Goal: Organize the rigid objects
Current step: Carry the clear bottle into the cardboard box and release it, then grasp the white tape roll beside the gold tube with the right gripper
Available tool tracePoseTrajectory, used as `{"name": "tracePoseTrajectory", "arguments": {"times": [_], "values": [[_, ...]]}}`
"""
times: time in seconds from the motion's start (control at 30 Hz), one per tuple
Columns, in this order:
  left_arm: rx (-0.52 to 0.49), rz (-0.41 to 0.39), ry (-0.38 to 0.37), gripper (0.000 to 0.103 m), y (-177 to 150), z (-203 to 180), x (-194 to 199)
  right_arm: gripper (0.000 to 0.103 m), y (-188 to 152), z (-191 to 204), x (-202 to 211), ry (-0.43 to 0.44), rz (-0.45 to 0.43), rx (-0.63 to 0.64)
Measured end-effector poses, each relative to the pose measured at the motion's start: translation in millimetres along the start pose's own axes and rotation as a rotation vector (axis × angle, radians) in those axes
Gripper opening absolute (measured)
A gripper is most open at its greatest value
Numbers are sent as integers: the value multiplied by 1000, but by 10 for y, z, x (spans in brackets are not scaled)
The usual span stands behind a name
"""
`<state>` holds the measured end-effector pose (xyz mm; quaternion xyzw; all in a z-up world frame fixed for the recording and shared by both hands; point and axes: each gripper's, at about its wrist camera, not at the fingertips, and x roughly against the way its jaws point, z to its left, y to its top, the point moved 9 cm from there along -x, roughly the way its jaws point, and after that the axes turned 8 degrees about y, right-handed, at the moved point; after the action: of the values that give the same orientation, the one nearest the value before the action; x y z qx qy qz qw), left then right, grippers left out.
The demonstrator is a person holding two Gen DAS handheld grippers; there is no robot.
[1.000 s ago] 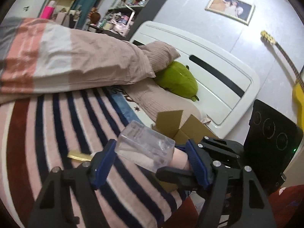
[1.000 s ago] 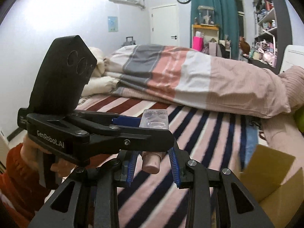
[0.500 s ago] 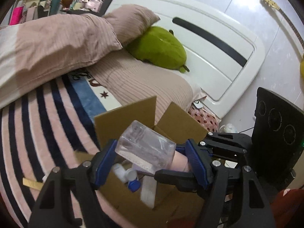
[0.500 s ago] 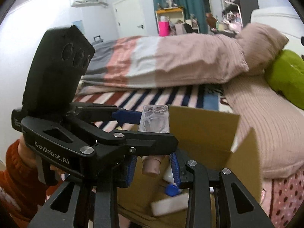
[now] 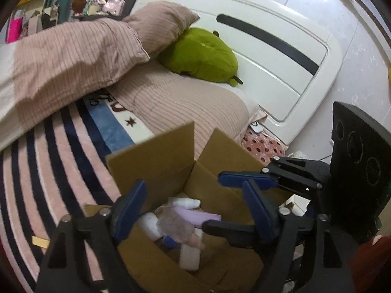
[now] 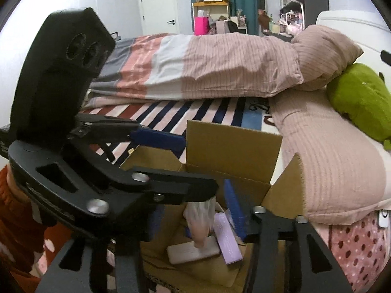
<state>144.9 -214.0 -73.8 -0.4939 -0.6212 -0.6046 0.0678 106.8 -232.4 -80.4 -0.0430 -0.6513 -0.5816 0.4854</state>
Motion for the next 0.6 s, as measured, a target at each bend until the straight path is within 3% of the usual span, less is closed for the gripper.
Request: {"name": "tracePoseTrajectory", "arguments": {"times": [0.3,0.6], "values": [[19,-114,88,84,-74,348,728,50,112,394,90,-22,4,67],[85,-214,227,85,-493,1117,1507,51,319,1123,-235,27,37,151]]}}
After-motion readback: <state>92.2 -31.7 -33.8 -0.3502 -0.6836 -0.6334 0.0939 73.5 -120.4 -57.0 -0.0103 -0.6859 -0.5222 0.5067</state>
